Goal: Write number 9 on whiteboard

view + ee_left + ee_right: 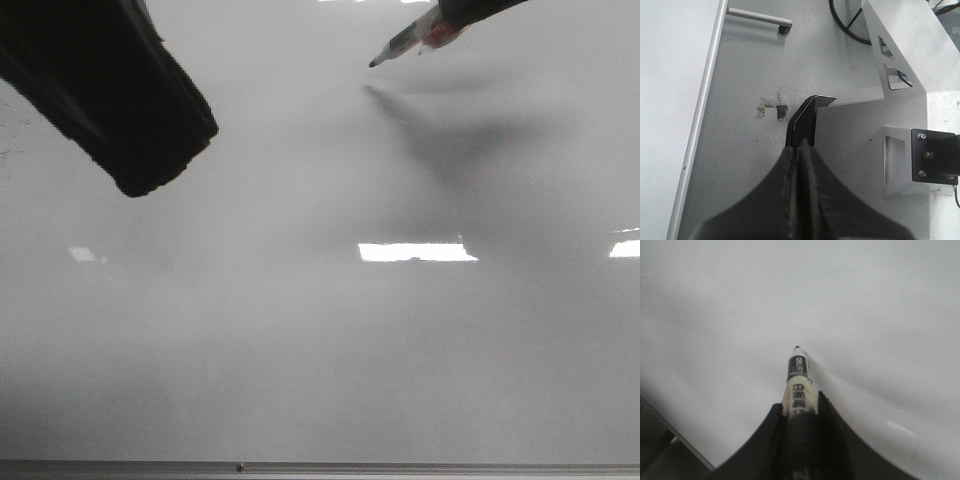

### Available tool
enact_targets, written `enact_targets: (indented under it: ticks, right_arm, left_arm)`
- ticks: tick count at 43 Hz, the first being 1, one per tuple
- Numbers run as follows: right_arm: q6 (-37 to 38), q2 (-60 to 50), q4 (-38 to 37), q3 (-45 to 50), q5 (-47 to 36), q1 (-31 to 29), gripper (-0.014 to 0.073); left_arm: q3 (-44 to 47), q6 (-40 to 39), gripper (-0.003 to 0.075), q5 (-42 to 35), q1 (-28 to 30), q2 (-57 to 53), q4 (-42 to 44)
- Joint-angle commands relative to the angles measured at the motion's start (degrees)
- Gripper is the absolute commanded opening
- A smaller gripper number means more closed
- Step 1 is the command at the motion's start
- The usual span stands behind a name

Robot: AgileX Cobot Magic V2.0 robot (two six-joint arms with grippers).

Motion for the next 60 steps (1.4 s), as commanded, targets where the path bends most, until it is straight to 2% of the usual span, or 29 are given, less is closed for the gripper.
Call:
enact_targets:
  ticks: [1, 9, 20, 29, 39, 46, 60]
  right_arm:
    - [-0.1, -0.9, 2.4, -2.6, -4.0, -0.2, -0.0067]
    - [-0.1, 2.1, 2.8, -6.5, -4.5, -0.1, -0.0067]
    - [-0.1, 9.6, 3.0, -14.8, 0.2, 3.4, -0.0067]
    - [0.1, 13.3, 1.4, -15.2, 7.1, 4.5, -0.0058]
    - [4.8, 10.6, -5.5, -11.3, 9.1, 0.9, -0.0058]
    - [5.0, 7.0, -5.6, -10.4, 7.8, -2.2, -0.0058]
    - [5.1, 4.2, -5.3, -12.3, 4.9, -2.3, -0.0058]
  left_arm:
    - [-1.8, -0.5, -0.0019, -1.2, -0.4, -1.7, -2.9]
    - [-1.8, -0.5, -0.0019, -1.3, -0.4, -1.7, -2.9]
    - [-1.8, -0.5, -0.0019, -1.3, -0.4, -1.7, -2.9]
    - [-1.8, -0.5, -0.0019, -1.3, -0.4, -1.7, -2.9]
    - [-1.8, -0.5, -0.0019, -1.3, -0.4, -1.7, -2.9]
    - [-1.8, -0.5, -0.0019, -1.3, -0.4, -1.7, -2.9]
    - [-1.8, -0.5, -0.0019, -1.3, -0.4, -1.7, -2.9]
